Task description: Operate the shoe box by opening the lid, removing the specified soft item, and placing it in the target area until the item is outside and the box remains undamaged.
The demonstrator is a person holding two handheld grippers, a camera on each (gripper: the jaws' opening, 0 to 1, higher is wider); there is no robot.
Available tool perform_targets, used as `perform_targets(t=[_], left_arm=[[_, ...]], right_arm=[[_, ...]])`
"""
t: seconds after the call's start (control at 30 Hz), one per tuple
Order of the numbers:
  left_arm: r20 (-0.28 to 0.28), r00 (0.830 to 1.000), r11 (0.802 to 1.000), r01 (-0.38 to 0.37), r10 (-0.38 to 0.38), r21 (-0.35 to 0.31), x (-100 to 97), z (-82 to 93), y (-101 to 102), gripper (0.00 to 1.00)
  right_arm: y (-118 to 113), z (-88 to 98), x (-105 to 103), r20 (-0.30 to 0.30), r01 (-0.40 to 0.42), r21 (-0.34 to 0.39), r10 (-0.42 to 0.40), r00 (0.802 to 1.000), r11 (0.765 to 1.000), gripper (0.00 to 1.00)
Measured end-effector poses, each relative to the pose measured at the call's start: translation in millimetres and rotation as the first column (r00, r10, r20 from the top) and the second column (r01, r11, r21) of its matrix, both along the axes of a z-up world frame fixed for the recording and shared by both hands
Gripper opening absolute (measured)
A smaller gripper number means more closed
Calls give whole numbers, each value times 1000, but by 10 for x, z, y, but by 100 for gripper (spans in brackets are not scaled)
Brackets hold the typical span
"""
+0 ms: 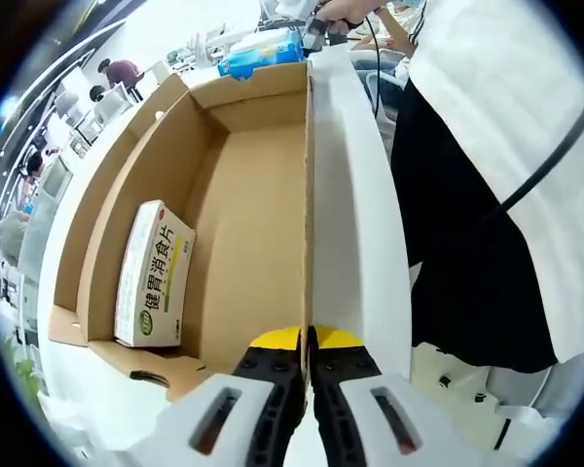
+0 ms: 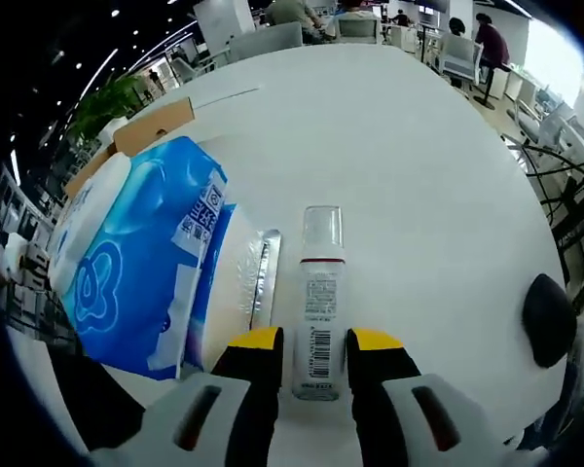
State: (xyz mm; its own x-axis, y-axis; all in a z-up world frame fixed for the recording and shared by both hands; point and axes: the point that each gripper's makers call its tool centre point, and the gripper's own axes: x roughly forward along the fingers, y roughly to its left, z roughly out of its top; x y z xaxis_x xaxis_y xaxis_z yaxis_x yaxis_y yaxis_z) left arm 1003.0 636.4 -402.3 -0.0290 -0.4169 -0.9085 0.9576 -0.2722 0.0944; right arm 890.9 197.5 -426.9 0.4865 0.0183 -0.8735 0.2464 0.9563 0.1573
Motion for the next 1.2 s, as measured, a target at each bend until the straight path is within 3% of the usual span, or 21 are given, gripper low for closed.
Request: perform_targets(t=[0.1, 0.23, 0.3, 0.43, 0.47, 0.63, 0.73, 0.8, 0.87, 0.93, 1.1, 1.2], left_arm=[[1, 1000, 1000, 1, -1, -1, -4, 6, -5, 2], [5, 1000, 1000, 2, -2, -4, -5, 5, -5, 2], [6, 1000, 1000, 4, -3, -6, -4, 5, -6, 2], [6, 1000, 1000, 6, -6, -7, -9, 14, -12, 2], [7, 1000, 1000, 7, -7, -8, -9, 15, -12, 2], [11, 1000, 1000, 3, -3, -10, -7, 14, -11, 2], [14, 1000, 1000, 1, -1, -10, -9, 13, -10, 2], [7, 1000, 1000, 4, -4, -8, -9, 15, -9, 2], [3, 1000, 1000, 7, -7, -4, -7, 16, -9, 2], [2, 1000, 1000, 4, -4, -5, -10, 18, -10, 2], [16, 1000, 1000, 8, -8, -15, -15, 25, -12, 2], [24, 1000, 1000, 8, -8, -21, -12, 25, -13, 2]], right_arm=[[-58, 123, -4, 24, 45, 2, -45, 999, 999, 28], [-136, 103, -67, 45, 79, 4, -79, 996, 997, 27], [-53, 217, -87, 50, 94, 1, -94, 994, 996, 27], [-217, 454, -32, 153, 173, -23, -167, 974, 985, 27], [-179, 598, -28, 183, 181, -25, -173, 968, 983, 27], [-244, 819, 51, 240, 180, -52, -163, 957, 982, 28], [-209, 1021, 157, 310, 169, -54, -144, 940, 984, 29], [-128, 1112, 193, 326, 144, -72, -113, 939, 987, 30], [-128, 1220, 252, 370, 102, -133, -46, 928, 986, 29], [-127, 1303, 260, 380, 92, -166, -23, 925, 982, 25], [-83, 1553, 346, 423, 92, -182, -6, 906, 979, 25], [-4, 1624, 402, 398, 35, -252, 70, 915, 967, 28]])
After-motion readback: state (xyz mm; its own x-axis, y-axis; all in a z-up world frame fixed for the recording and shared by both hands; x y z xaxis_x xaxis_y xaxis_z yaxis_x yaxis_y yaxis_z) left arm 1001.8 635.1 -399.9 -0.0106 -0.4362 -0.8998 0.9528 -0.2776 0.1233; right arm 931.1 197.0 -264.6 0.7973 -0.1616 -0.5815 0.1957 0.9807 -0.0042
